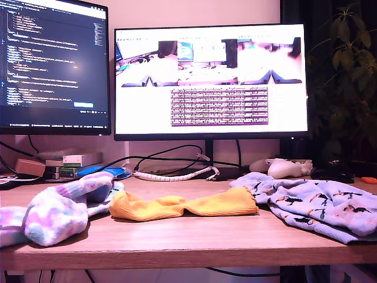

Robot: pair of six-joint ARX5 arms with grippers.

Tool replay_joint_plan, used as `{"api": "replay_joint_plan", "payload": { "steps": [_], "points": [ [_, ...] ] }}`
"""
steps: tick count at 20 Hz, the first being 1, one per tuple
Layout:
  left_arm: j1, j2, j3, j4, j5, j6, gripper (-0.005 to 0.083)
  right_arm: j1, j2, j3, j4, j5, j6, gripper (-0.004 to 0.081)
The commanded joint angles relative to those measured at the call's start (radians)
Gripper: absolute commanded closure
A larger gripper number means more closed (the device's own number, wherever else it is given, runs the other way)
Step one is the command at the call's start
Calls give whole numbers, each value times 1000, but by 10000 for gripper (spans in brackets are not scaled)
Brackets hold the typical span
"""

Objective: Pair up the socks based on colour and pattern, by placing them on top of one another

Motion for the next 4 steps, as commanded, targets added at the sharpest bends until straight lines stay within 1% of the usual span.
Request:
{"api": "replay_joint_plan", "payload": {
  "steps": [1,4],
  "points": [
    [-1,-2,-11,-16,0,5,792,3,2,-14,-13,2,0,783],
    [-1,-2,-11,-54,0,5,792,3,2,-14,-31,2,0,783]
  ]
}}
